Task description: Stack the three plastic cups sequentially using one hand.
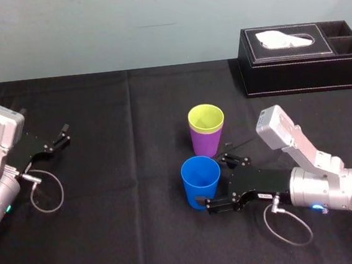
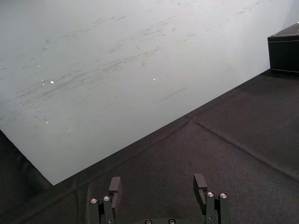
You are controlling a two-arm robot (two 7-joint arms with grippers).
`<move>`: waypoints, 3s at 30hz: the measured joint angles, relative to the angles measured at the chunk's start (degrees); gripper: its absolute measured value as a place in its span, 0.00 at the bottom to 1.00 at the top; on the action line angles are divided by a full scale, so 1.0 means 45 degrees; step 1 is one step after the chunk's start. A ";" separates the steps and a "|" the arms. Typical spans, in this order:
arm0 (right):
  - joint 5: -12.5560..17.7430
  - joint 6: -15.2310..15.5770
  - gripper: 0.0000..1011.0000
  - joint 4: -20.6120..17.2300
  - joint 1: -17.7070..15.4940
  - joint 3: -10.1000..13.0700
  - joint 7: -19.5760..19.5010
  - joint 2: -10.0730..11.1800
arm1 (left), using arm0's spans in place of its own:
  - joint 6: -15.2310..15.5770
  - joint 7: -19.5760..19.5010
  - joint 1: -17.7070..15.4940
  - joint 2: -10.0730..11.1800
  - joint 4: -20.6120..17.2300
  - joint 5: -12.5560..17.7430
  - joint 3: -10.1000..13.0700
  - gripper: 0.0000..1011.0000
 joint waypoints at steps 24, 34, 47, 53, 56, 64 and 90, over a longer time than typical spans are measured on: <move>-0.0046 -0.0030 0.92 0.0288 0.0374 -0.0259 0.0009 -0.0236 | 0.0000 0.0000 0.0000 0.0000 0.0000 0.0000 0.0000 1.00; -0.0045 -0.0032 0.73 0.0274 0.0363 -0.0248 0.0006 -0.0227 | 0.0000 0.0000 0.0000 0.0000 0.0000 0.0000 0.0000 1.00; -0.0044 -0.0032 0.72 0.0262 0.0353 -0.0240 0.0006 -0.0218 | 0.0000 0.0000 0.0001 0.0000 0.0000 0.0000 0.0001 1.00; -0.0045 -0.0032 0.72 0.0262 0.0353 -0.0240 0.0005 -0.0217 | 0.0000 0.0000 0.0001 -0.0001 0.0000 0.0000 0.0000 1.00; -0.0045 -0.0030 0.72 0.0260 0.0353 -0.0240 0.0002 -0.0216 | 0.0000 0.0000 0.0000 0.0000 0.0000 0.0000 0.0000 1.00; -0.0039 0.0168 0.72 -0.0576 0.0086 -0.0051 -0.0348 0.0204 | 0.0000 0.0000 0.0000 0.0000 0.0000 0.0000 0.0000 1.00; 0.1034 0.1678 0.72 -0.3209 0.0198 0.1588 -0.1364 0.1488 | 0.0000 0.0000 0.0000 0.0000 0.0000 0.0000 0.0001 1.00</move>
